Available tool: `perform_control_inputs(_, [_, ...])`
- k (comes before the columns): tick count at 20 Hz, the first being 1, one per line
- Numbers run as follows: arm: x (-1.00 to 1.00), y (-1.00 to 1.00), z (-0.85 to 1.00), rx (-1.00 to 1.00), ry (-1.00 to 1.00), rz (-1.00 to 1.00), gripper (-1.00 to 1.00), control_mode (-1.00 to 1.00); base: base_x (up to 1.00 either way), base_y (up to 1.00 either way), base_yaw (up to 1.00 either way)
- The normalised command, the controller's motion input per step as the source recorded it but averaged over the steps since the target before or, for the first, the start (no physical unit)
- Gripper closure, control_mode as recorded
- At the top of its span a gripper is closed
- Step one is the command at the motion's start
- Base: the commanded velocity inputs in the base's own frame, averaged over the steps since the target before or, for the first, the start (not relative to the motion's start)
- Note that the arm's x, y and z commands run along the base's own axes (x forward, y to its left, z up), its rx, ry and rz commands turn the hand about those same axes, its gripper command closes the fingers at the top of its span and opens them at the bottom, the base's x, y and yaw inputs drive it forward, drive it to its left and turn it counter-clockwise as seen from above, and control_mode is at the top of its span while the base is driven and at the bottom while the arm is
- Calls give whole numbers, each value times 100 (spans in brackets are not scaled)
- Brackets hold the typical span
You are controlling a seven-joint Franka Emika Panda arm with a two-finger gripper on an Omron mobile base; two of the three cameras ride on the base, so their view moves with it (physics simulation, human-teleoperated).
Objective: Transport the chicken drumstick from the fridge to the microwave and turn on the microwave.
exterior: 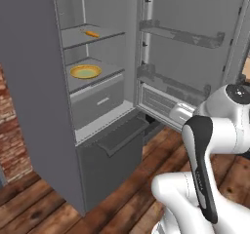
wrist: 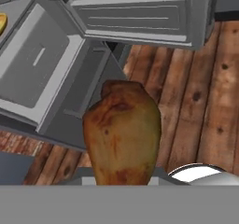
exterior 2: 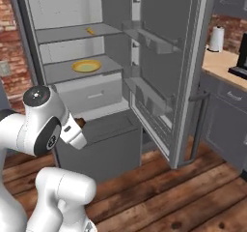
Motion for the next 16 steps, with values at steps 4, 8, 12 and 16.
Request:
perform_control_inputs(4, [0,0,0,0,0,0,100,100,-48,25,-34])
perform_control_inputs(8, [0,0,0,0,0,0,100,100,-48,22,-34])
perform_control_inputs(12, [0,0,0,0,0,0,100,100,-46,11,-35])
perform_control_inputs(16, [0,0,0,0,0,0,100,100,-43,0,-34])
